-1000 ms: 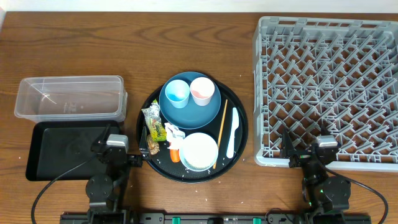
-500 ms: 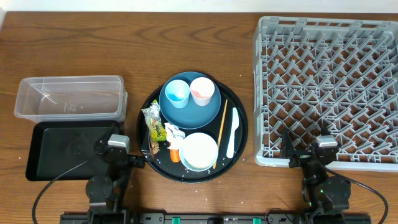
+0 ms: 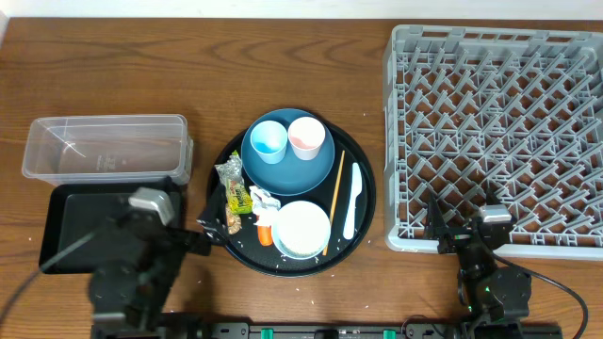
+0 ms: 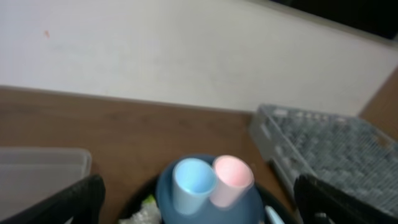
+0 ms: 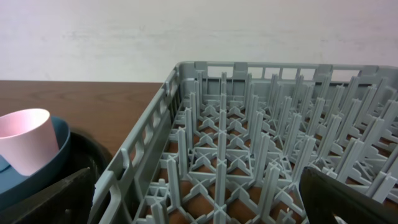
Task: Sort waste into correct bins and load items into the dishwasher rack
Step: 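Move the left gripper to the foil snack wrapper on the tray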
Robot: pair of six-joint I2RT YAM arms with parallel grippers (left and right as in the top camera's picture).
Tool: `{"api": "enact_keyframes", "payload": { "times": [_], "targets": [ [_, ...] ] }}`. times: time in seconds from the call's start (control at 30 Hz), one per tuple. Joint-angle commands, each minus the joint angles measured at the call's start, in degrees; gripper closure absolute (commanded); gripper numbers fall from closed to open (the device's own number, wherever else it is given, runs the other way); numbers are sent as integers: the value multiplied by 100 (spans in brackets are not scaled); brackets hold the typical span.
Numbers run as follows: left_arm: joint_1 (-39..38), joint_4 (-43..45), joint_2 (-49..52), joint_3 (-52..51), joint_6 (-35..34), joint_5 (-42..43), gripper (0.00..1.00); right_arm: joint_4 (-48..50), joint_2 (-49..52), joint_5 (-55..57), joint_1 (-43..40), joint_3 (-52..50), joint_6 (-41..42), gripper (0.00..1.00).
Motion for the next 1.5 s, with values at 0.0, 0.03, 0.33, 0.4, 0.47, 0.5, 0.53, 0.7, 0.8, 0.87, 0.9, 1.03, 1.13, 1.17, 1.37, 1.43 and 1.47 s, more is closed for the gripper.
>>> {"api": "enact_keyframes", "payload": {
  "times": [0.0, 0.03, 0.33, 0.4, 0.47, 0.5, 0.53, 0.7, 0.8, 0.87, 0.9, 1.03, 1.13, 1.17, 1.37, 1.43, 1.47],
  "targets": [
    [-24, -793, 1067, 1331, -92, 409, 2, -24, -35, -17, 4, -9, -44, 1],
    [-24, -1357, 1537, 1891, -92, 520, 2, -22, -35, -17, 4, -9, -44, 1],
    [-24, -5292, 4369, 4653, -96, 603, 2, -24, -35, -17, 4, -9, -44, 1],
    [-24, -5403, 4664, 4647, -94, 605, 2, -24, -35, -17, 4, -9, -44, 1],
    [-24, -5552, 4964, 4640, -94, 603, 2, -24, -35, -17, 4, -9, -44, 1],
    [-24, -5600, 5082, 4627, -94, 601, 2, -24, -35, -17, 4, -9, -44, 1],
    [-24, -5643, 5222, 4605, -94, 601, 2, -24, -35, -17, 4, -9, -44, 1],
    [-24, -5799, 5781, 4422, -92, 579, 35, -24, -35, -17, 4, -9, -44, 1],
    [-24, -5764, 5993, 4221, -92, 507, 40, -24, -35, -17, 4, -9, -44, 1],
    [-24, -5724, 6102, 4081, -94, 297, 43, -24, -35, -17, 4, -9, -44, 1],
    [-24, -5702, 6137, 4013, -94, 208, 43, -24, -35, -17, 4, -9, -44, 1],
    [-24, -5421, 6183, 3615, -96, -79, 44, -24, -35, -17, 4, -9, -44, 1],
    [-24, -5042, 6186, 3296, -94, -83, 44, -24, -35, -17, 4, -9, -44, 1],
    [-24, -4907, 6186, 3193, -94, -83, 44, -24, -35, -17, 4, -9, -44, 1],
    [-24, -4113, 6186, 2579, -96, -92, 50, -24, -35, -17, 4, -9, -44, 1],
    [-24, -3849, 6186, 2376, -94, -94, 50, -24, -35, -17, 4, -9, -44, 1],
    [-24, -3731, 6186, 2284, -94, -94, 50, -22, -35, -17, 4, -9, -44, 1]
  ]
}}
